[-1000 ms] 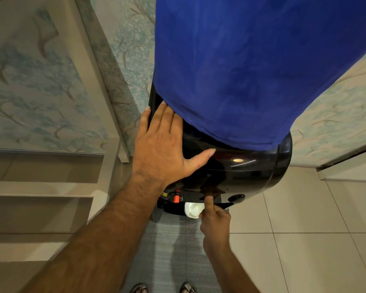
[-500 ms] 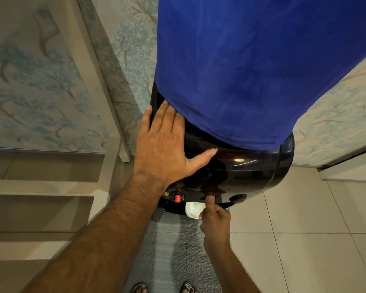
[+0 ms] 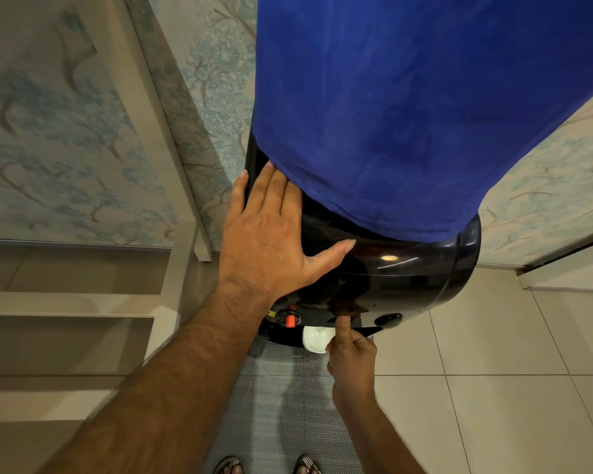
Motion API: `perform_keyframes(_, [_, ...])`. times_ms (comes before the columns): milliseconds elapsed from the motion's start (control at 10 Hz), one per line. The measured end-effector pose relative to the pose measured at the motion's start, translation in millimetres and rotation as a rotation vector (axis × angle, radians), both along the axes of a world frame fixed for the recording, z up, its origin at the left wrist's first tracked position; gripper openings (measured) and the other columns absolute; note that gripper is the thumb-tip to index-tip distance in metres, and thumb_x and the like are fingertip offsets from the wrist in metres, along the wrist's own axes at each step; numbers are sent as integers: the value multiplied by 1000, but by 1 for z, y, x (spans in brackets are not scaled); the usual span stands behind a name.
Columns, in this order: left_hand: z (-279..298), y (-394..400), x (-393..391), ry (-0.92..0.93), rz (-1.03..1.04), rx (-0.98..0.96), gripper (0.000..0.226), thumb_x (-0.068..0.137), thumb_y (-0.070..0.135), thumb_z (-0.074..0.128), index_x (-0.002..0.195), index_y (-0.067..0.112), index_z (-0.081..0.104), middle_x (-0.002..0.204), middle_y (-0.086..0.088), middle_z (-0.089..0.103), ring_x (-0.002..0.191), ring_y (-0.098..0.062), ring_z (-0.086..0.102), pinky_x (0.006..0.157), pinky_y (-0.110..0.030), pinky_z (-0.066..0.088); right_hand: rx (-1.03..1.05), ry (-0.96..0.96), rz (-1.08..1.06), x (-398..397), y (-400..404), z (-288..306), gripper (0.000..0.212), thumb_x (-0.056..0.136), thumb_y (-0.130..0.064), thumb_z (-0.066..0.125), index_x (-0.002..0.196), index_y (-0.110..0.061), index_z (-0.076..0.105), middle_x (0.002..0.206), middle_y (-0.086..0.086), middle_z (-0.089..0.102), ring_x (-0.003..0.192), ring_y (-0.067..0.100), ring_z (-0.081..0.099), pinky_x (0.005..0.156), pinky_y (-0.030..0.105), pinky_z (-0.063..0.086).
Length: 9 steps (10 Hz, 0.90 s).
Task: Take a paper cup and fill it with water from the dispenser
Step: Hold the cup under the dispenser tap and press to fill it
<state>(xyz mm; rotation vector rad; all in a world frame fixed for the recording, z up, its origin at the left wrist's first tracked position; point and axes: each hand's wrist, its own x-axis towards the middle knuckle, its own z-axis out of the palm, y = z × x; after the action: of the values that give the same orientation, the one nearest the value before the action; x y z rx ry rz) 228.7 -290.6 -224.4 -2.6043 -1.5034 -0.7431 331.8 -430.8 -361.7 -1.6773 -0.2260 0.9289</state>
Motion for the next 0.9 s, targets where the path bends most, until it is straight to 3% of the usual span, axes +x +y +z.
perform_keyframes(500, [0,0,0,4,-2,-9,107,81,86,40,149,4,42,155,-17,44,148,-29,36,123,-54,21,9,0,12,0,0,0,52,96,-30,57,48,-10,50,39,-9,44,36,2,36,48,23,29])
perform_keyframes(900, [0,-1,0,9,0,-2,106,81,86,39,149,3,41,155,-17,45,147,-30,37,123,-54,22,23,0,14,0,-1,-1,56,96,-31,57,41,-18,49,39,-9,44,36,2,36,49,25,29])
